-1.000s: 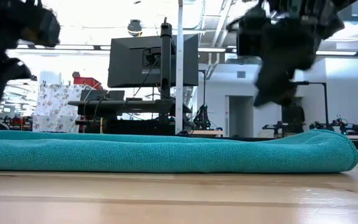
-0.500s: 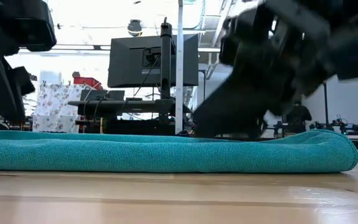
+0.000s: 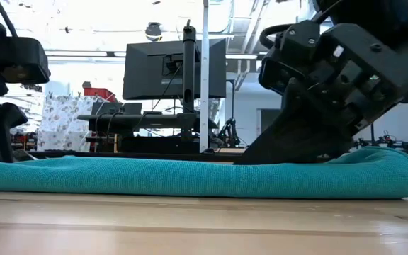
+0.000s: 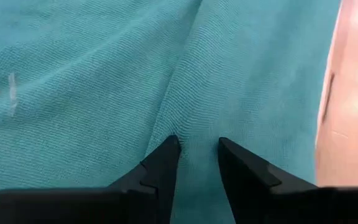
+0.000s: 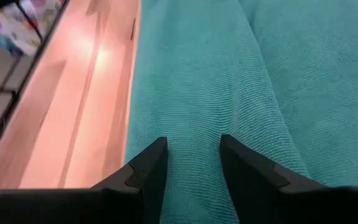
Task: Roll towel
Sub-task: Roll the blue towel
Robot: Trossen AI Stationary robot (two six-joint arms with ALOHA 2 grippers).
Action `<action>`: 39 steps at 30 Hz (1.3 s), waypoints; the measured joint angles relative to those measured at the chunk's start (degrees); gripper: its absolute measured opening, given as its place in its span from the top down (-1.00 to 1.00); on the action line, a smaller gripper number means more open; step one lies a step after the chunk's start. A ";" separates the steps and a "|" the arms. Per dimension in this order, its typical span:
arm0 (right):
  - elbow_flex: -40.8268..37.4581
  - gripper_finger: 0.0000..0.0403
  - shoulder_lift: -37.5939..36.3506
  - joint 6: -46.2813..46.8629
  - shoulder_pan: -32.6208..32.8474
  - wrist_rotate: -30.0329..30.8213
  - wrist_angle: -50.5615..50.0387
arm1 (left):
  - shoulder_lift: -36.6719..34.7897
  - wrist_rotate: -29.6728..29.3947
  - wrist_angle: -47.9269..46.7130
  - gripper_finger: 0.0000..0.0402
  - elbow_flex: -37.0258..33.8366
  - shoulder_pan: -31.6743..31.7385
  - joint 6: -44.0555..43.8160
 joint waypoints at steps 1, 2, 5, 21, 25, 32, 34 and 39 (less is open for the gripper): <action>-0.09 0.29 -1.05 -0.91 -0.30 -0.24 -0.73 | -0.23 0.71 -0.30 0.49 0.99 0.30 1.06; -0.16 0.29 -2.27 -2.14 -0.69 -0.63 -1.09 | -0.52 0.81 -0.43 0.49 2.13 0.59 2.42; -0.12 0.29 -7.60 -6.90 -2.03 -0.81 -2.04 | -1.56 0.76 -0.56 0.49 6.20 1.31 7.13; 14.99 0.29 -33.23 -22.64 -1.80 -4.46 -54.56 | -0.19 5.58 -29.06 0.39 31.92 7.77 27.78; 16.93 0.29 -30.76 -18.85 4.93 2.37 -59.53 | 2.77 3.42 -33.21 0.30 35.49 2.22 23.48; 16.95 0.20 -19.74 -7.04 13.90 8.41 -58.57 | 12.78 2.84 -32.29 0.23 35.74 -6.66 12.91; 16.95 0.13 -17.15 -4.52 15.22 9.33 -57.11 | 15.06 2.92 -31.49 0.22 35.87 -7.72 10.51; 16.95 -0.07 -14.49 -0.75 15.69 9.71 -56.60 | 19.30 2.74 -34.54 0.21 39.88 -8.70 7.73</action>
